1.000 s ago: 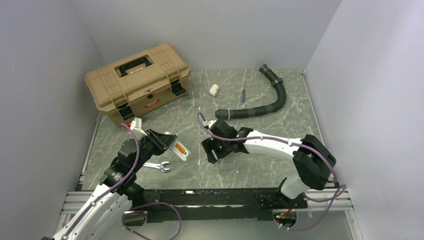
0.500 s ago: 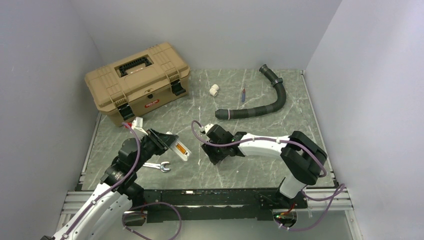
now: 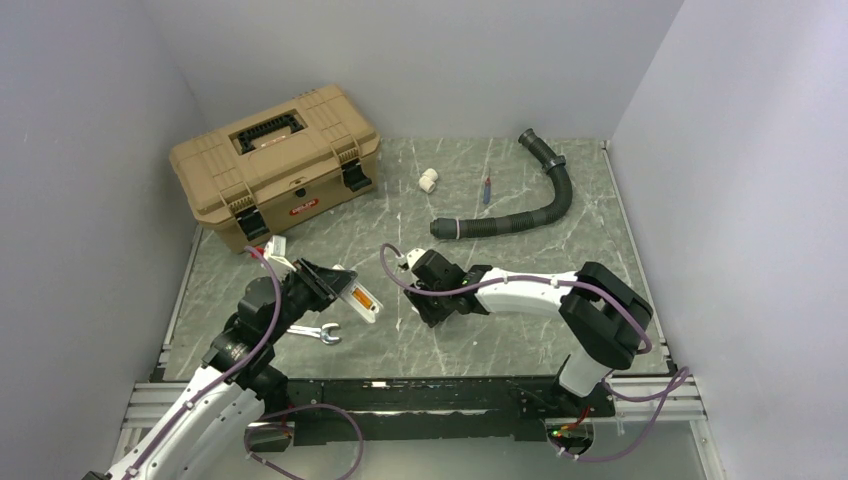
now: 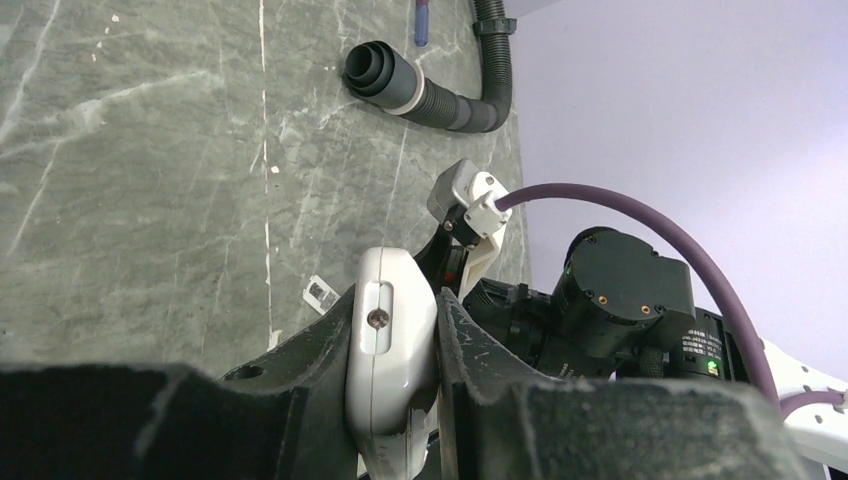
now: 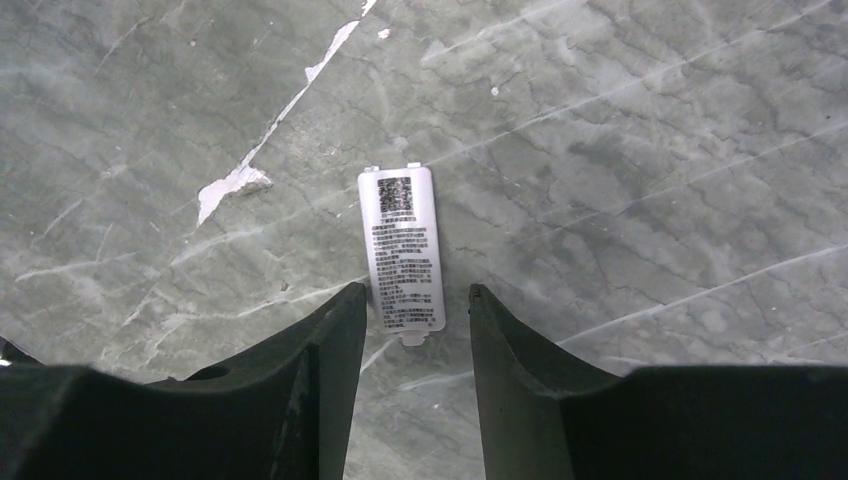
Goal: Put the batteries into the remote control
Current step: Pick up the battery cover at the center of the board, then load the battery cover into the remote control.
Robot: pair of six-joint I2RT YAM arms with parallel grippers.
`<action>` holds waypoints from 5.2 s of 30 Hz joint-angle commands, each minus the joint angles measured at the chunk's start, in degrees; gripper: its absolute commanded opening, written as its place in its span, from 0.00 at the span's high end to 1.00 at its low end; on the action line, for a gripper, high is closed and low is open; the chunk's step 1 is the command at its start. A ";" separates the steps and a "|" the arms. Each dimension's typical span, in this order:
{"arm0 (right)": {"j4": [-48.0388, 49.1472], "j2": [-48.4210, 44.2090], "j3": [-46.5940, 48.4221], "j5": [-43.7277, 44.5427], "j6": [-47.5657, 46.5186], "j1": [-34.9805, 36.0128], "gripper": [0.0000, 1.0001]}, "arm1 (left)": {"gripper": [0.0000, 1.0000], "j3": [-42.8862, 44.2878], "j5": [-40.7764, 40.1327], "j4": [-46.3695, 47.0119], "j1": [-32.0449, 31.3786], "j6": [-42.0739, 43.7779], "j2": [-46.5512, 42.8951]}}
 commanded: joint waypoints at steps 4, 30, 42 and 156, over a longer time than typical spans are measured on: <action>-0.72 0.72 -0.32 1.99 -0.48 2.57 0.55 | 1.00 -0.20 1.31 4.25 0.37 -0.90 -0.68; -19.20 -12.55 9.57 3.67 -2.05 3.42 1.00 | 1.00 -6.44 3.44 20.58 0.88 -7.19 3.40; -45.04 -5.34 43.84 -4.48 -9.36 3.61 1.00 | 1.00 -16.91 -0.83 42.46 0.87 -15.72 6.43; -52.09 18.04 65.17 0.61 -6.35 10.29 1.00 | 1.00 -19.46 -4.39 41.09 0.88 -19.37 2.16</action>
